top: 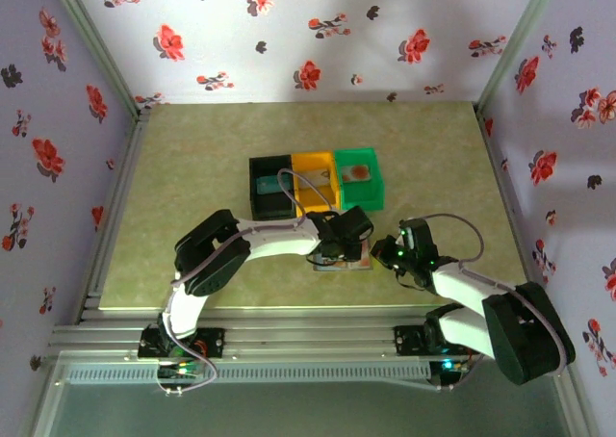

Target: Take the credit cards out of the card holder

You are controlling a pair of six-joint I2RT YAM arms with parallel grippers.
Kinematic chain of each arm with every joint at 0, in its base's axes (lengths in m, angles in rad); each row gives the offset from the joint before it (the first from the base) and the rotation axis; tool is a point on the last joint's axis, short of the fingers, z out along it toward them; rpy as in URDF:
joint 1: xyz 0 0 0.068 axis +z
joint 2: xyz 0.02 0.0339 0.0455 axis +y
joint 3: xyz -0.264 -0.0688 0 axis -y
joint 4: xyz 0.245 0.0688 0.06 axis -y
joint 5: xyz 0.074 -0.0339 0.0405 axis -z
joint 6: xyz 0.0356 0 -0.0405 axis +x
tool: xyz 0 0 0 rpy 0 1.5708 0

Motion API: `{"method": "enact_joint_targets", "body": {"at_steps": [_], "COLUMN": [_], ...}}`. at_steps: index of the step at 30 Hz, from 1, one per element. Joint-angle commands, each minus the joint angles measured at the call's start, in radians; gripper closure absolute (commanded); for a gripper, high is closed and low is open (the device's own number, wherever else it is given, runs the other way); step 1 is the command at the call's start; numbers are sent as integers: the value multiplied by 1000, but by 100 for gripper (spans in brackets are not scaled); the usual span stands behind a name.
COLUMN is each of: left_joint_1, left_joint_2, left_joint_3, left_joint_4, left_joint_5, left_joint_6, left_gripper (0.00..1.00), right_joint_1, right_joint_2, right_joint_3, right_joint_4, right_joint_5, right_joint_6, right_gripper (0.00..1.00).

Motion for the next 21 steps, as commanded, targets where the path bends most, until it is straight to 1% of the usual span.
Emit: {"method": "enact_joint_targets", "body": {"at_steps": [1,4,6,8,14,21], "left_joint_1": [-5,-5,-5,-5,-5,-5], "left_joint_2": [43,50,57,72,81,102], "left_joint_3": [44,66,74,91,74,94], "left_joint_4": [-106,-138,-148,-169,-133,-115], "left_joint_5": [-13,-15,-12,-10,15,43], "left_joint_6": [32,37,40,40,24,25], "left_gripper": [71,71,68,68,67,68], "right_joint_1": [9,8,8,8,8,8], "right_joint_2": [5,-6,-11,-12,-12,-6], "right_joint_3": [-20,-17,-14,-13,-5,-2], "right_joint_4": [-117,-132,-140,-143,-150,-145], "right_joint_5": [13,20,23,24,20,17], "right_joint_6": [-15,-21,-25,-25,-31,-31], "right_gripper": [100,100,100,100,100,100]}}
